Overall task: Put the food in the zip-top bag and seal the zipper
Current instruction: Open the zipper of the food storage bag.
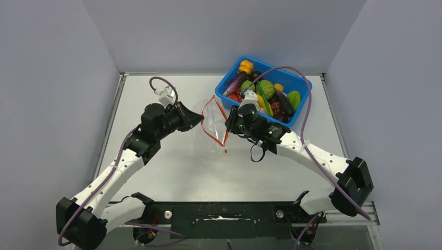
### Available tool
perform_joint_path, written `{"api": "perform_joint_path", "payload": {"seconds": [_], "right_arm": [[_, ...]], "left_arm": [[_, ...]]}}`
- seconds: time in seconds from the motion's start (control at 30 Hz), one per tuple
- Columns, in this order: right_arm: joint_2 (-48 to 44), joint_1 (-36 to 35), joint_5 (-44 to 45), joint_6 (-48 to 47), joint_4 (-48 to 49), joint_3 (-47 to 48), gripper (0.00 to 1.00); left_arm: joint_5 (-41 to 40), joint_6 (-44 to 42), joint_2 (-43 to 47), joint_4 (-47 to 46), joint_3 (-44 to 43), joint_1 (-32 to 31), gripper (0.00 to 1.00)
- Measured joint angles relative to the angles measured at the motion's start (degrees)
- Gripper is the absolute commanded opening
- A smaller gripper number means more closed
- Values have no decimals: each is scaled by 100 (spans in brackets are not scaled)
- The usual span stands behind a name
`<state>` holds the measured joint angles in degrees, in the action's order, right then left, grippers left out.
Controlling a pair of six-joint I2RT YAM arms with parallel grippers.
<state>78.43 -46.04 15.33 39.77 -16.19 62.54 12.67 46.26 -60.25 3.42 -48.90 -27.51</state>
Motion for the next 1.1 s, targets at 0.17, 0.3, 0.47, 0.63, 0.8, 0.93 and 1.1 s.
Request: {"api": "perform_joint_path", "payload": {"seconds": [0.17,0.3,0.47,0.63,0.8,0.93,1.1], "right_arm": [[-2,85,-501,28,203,-13,50],[-7,83,-859,157,369,-13,59],[50,63,-957,273,354,140,66],[271,63,-890,258,273,466,57],[323,50,-551,76,-136,629,46],[343,-111,2,-186,-592,979,14],[258,-190,273,-431,-651,909,0]], "left_arm": [[133,-15,0,44,-33,-4,0],[166,37,0,-68,15,-4,0],[219,114,-48,-96,22,-4,0],[271,129,-116,-103,22,-4,0],[308,111,-160,-98,22,-2,0],[385,107,-160,-92,22,26,0],[632,144,-114,-17,22,208,0]]}}
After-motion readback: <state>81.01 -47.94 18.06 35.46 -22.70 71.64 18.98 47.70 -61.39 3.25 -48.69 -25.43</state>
